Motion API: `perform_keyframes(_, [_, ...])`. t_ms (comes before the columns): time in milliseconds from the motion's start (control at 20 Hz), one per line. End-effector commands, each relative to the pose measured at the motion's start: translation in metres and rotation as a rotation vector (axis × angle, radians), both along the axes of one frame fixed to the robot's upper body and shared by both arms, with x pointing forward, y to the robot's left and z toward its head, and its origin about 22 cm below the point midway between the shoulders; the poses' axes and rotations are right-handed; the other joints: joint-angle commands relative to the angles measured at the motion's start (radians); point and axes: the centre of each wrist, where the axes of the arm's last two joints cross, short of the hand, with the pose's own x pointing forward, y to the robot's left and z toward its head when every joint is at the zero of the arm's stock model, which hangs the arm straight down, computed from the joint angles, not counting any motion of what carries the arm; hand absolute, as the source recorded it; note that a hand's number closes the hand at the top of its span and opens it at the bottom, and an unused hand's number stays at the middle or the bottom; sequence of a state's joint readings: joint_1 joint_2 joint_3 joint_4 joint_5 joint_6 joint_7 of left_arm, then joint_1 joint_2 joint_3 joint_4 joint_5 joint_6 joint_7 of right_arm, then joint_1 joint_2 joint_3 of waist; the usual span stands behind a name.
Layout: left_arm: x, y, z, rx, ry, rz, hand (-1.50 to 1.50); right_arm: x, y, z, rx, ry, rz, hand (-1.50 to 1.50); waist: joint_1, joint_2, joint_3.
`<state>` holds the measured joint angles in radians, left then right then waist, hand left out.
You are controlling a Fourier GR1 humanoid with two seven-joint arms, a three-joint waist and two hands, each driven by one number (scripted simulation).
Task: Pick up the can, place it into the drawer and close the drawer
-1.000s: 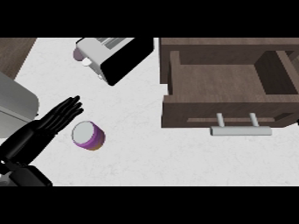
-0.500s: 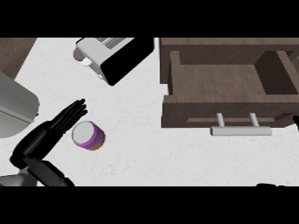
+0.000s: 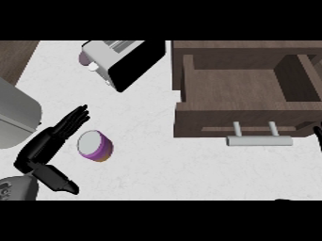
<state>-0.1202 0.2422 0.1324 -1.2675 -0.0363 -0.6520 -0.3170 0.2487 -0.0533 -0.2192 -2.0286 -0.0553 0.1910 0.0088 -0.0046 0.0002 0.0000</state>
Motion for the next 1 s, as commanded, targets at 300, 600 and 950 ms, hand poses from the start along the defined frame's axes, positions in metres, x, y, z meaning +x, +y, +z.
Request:
perform_keyframes(300, [-0.008,0.04,-0.039,0.011,0.019,-0.005,-1.5,-0.006,-0.003,0.022,0.0,0.0,-0.004,-1.5,-0.002,0.0,-0.001])
perform_keyframes(600, [0.011,0.023,-0.059,0.03,0.051,0.009,-1.5,0.012,0.01,0.004,-0.006,-0.003,-0.018,-1.5,-0.002,0.001,0.0])
perform_keyframes(950, [0.015,0.036,-0.063,0.005,0.081,0.037,-1.5,-0.003,0.018,-0.008,-0.023,-0.019,-0.002,-1.5,-0.004,0.001,0.0])
